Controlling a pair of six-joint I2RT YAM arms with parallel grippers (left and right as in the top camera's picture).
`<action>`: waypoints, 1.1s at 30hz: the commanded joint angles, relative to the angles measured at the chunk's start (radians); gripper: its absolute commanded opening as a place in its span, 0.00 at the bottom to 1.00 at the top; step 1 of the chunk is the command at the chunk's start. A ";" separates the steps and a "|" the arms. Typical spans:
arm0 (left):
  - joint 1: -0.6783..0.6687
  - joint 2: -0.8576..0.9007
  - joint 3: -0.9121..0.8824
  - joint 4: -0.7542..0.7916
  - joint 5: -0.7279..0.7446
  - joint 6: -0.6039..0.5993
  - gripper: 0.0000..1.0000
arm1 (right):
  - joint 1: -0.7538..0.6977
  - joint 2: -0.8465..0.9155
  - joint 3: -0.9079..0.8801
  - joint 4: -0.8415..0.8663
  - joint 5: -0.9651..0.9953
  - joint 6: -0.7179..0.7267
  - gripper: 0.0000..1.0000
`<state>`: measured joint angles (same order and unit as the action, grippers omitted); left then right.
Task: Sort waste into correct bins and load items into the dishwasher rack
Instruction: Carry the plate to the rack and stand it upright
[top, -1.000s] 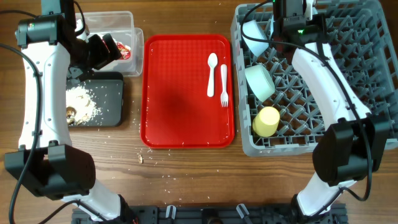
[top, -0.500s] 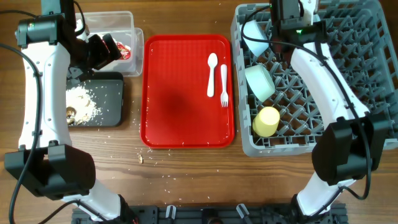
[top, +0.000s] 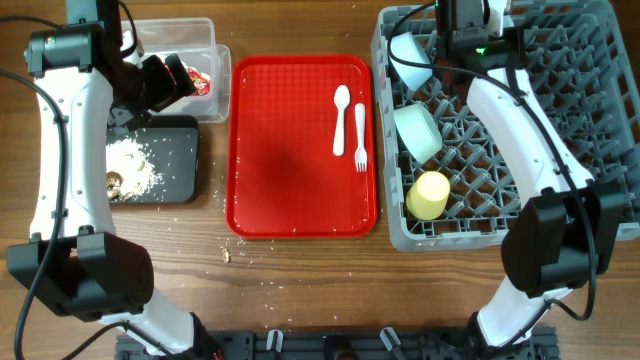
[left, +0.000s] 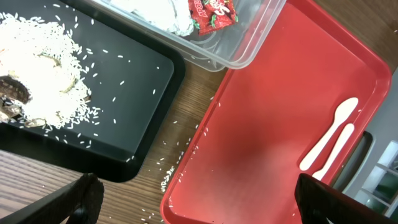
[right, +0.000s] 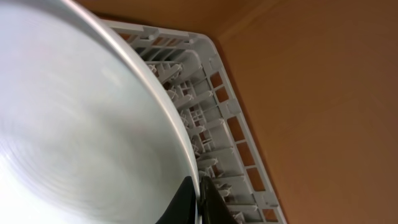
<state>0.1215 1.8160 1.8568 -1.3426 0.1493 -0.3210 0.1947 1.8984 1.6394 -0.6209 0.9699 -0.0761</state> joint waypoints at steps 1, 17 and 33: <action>-0.001 0.002 0.004 0.002 -0.009 0.002 1.00 | 0.003 -0.020 0.012 0.055 0.019 -0.082 0.04; -0.001 0.002 0.004 0.003 -0.009 0.002 1.00 | 0.098 -0.023 0.003 -0.060 -0.014 -0.021 0.08; -0.001 0.002 0.004 0.002 -0.009 0.002 1.00 | 0.083 -0.179 0.115 -0.149 -0.898 -0.052 1.00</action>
<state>0.1215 1.8160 1.8568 -1.3422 0.1497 -0.3210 0.2768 1.8427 1.6924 -0.7753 0.5556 -0.1127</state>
